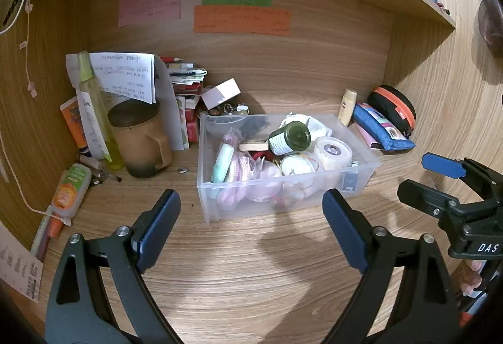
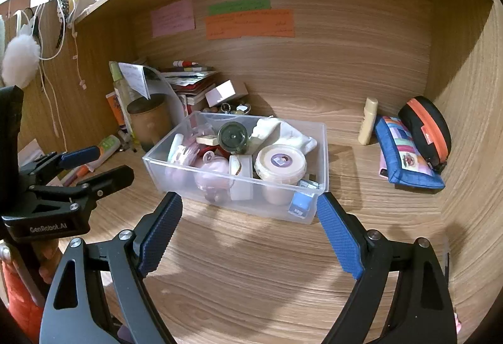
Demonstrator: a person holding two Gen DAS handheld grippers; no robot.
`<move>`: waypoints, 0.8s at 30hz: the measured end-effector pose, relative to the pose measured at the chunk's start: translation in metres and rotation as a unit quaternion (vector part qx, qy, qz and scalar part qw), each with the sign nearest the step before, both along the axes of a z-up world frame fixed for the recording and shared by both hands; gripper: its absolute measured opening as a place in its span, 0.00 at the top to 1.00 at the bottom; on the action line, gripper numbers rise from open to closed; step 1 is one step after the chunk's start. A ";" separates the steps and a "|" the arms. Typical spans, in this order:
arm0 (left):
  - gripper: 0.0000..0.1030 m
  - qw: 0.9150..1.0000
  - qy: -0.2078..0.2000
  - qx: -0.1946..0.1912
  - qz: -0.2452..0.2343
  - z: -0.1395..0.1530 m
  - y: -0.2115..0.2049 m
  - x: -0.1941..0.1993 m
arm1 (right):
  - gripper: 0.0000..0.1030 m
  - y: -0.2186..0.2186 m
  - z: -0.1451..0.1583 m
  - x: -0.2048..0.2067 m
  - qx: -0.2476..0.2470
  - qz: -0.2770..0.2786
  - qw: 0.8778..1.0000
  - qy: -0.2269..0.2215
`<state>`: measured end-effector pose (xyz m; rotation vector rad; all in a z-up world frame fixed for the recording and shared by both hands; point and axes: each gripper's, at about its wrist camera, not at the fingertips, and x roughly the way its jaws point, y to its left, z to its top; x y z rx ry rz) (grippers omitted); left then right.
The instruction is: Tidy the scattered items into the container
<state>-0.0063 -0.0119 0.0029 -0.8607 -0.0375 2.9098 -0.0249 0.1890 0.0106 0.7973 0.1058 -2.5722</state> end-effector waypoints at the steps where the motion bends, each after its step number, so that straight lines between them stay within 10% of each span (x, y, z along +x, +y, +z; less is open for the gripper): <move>1: 0.10 1.000 0.000 0.001 0.001 0.000 0.000 0.000 | 0.16 0.000 0.000 0.000 0.000 0.001 1.000 -0.001; 24: 0.10 1.000 -0.006 -0.011 0.004 0.001 0.012 -0.001 | 0.16 -0.001 0.000 0.002 0.003 0.006 1.000 0.001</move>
